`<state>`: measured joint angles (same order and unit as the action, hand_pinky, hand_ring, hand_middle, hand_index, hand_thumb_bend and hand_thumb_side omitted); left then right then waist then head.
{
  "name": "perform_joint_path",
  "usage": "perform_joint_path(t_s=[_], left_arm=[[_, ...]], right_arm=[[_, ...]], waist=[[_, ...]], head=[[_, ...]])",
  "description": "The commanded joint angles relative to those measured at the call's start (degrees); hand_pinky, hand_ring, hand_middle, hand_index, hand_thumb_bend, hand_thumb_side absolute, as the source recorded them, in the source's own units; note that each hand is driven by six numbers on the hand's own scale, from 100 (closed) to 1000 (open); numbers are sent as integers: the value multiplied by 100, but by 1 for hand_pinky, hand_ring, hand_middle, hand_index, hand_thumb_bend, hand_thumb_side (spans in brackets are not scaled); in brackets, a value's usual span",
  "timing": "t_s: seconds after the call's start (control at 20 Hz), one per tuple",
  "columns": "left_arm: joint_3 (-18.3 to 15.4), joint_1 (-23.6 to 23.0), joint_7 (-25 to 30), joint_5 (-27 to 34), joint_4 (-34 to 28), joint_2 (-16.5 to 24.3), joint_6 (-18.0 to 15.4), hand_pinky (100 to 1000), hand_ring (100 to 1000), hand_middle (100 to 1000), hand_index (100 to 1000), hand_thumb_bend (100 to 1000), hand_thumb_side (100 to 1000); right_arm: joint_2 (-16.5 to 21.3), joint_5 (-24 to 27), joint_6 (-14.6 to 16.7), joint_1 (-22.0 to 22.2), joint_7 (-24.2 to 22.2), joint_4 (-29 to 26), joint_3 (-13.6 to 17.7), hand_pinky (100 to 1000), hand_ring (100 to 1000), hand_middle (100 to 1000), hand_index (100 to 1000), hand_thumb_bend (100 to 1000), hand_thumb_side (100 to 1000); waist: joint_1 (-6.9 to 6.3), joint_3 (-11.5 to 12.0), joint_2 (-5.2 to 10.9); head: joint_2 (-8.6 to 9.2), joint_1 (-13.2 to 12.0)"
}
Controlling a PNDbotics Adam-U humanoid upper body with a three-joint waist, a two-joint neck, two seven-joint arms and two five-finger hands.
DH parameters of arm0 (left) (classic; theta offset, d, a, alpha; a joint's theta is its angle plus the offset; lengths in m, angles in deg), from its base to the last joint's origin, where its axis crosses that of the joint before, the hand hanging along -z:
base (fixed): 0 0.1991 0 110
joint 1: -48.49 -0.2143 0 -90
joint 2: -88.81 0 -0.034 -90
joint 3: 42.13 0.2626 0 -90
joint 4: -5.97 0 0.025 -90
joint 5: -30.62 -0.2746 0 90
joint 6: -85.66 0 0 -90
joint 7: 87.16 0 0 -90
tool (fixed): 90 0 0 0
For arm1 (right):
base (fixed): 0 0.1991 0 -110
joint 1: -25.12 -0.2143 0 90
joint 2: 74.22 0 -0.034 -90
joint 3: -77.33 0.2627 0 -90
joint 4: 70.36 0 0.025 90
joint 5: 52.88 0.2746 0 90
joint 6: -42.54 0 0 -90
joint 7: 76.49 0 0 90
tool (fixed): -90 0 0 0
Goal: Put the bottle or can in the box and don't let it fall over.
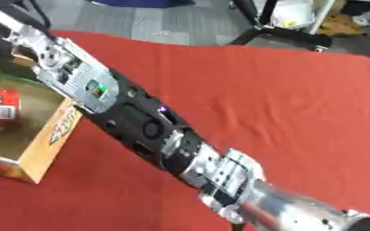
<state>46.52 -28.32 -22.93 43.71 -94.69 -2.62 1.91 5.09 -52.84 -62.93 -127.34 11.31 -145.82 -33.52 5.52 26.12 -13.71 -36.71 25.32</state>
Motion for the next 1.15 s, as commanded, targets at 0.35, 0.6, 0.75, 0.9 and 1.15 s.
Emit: perform_joint_path(t_s=[0.35,0.6,0.75,0.9,1.15], left_arm=[[-167,-211,-67,-58,-21,157,0,722,823,690,695,890,828],[-247,-383,-137,-98,-29,214,-11,723,824,691,695,888,829],[-296,-483,-181,-124,-38,262,-16,723,824,691,695,887,830],[-333,-544,-223,-148,-61,297,-23,724,824,691,695,886,831],[-360,-598,-253,-187,-125,340,-36,724,824,691,695,883,833]], right_arm=[[608,632,-223,338,171,-871,256,1000,935,817,963,192,392],[1160,838,-332,822,200,-1461,401,1000,937,820,947,201,375],[1541,984,-403,1172,265,-1875,556,1000,935,818,941,210,355],[1861,1135,-483,1533,386,-2249,726,1000,928,818,941,213,345],[2364,1315,-541,2159,569,-2862,1003,981,894,818,941,219,333]], waist=[[-172,-317,255],[-199,-558,363],[-189,-714,417],[-173,-847,460],[-165,-989,500]], head=[[-116,-381],[-210,-704],[-266,-876],[-289,-1035],[-293,-1128]])
